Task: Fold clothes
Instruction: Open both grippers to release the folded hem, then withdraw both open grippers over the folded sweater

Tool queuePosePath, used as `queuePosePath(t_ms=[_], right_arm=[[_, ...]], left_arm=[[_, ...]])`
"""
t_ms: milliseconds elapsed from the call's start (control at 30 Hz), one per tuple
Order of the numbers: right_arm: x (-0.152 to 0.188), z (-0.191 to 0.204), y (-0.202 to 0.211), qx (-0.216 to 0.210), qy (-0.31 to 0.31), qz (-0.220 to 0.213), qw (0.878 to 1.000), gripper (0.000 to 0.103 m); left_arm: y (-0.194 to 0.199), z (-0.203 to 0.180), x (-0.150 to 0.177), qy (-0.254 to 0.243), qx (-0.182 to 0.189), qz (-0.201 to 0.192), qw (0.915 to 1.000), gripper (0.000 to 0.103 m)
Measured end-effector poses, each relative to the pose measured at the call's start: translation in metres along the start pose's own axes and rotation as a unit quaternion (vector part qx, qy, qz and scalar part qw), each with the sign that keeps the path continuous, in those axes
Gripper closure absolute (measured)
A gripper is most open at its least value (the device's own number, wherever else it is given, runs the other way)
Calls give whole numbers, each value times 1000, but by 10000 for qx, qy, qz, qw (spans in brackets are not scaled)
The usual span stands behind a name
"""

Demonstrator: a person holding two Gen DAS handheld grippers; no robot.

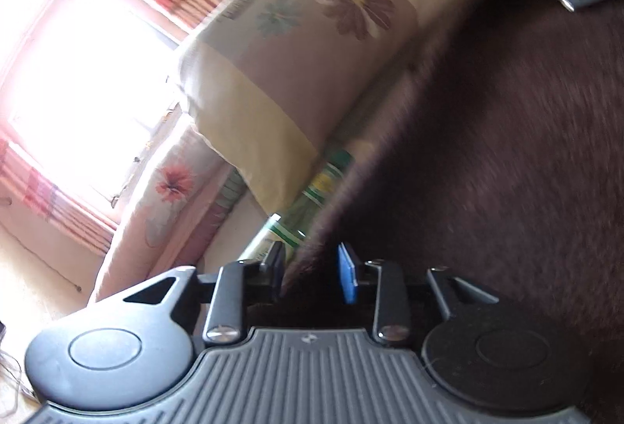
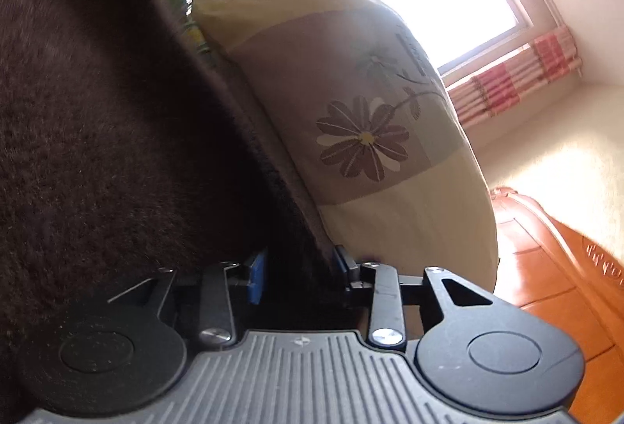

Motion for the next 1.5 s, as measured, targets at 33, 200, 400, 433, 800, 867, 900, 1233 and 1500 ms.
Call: queuePosePath(t_ms=[33,200,400,433,800,867,900,1233,1500], right_arm=[[-1,-3,1,-40,-117,16,9999,57],[42,-24,34,-486,-954,188,9941,57],[66,-20,50,-1796,-2019,140,9627,57],[69,-18,47,-1860,-2074,203,9602,55],[26,-45,23,-2799,-3420,218,8968,43],[24,-39,1,-2595,-3479,468,8997,43],[30,-37,-12,-2478,-3538,674,8993,43],[68,-68,14,-3007,-4323,823,8461,44],[126,-44,106,-3810,-4673,686,7948,41]], left_arm=[[3,-3,-10,92,7,-27,10000,65],[32,10,-3,711,506,-10,9962,57],[61,-15,32,1364,1838,282,9730,52],[60,-18,41,1480,1926,374,9693,52],[-2,36,39,3583,2839,618,8872,40],[-23,36,45,3780,2582,865,8849,40],[-35,35,51,3879,2472,1023,8820,40],[-27,35,53,3894,2333,1230,8825,41],[70,6,96,4204,3322,1113,8370,31]])
Point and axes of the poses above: each gripper's, at about its wrist camera, not at the fingertips, and y roughly against the way its jaws point, z to its left, x to its underside, the point moved 6 cm from there along -y, roughly the way its jaws point, and after that the axes turned 1 degree about z, right-handed, at the moved point
